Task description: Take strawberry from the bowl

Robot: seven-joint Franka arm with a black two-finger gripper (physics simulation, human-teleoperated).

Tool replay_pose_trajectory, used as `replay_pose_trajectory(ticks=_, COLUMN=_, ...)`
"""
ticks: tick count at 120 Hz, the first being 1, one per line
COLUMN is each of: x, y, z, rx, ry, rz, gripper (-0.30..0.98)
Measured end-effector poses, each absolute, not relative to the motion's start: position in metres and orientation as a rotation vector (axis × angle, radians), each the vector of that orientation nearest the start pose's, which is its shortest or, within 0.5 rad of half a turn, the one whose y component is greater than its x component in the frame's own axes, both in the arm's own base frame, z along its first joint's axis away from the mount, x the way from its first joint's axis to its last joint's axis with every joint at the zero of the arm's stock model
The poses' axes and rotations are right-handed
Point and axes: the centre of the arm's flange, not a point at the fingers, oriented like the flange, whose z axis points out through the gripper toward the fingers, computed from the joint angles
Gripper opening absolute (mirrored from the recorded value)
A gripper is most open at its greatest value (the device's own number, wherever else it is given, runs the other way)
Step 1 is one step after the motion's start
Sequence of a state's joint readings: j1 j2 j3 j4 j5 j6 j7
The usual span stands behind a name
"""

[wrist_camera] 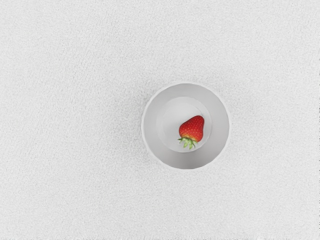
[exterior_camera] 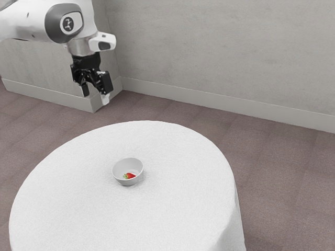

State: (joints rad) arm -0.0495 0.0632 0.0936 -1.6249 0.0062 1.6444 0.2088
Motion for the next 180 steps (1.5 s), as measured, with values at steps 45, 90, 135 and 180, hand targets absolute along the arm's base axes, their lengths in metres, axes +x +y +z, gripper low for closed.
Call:
replay_pose_trajectory(ticks=45, x=0.578, y=0.024, z=0.549, rx=-3.12, ry=0.264, rz=0.141, gripper=0.69)
replay_pose_trajectory(ticks=90, x=0.578, y=0.002, z=0.454, rx=-3.048, ry=0.692, rz=0.061, gripper=0.69)
replay_pose_trajectory(ticks=135, x=0.584, y=-0.024, z=0.393, rx=-3.006, ry=0.952, rz=0.135, gripper=0.41)
replay_pose_trajectory(ticks=180, x=0.588, y=-0.021, z=0.33, rx=-2.925, ry=1.074, rz=0.152, gripper=0.33)
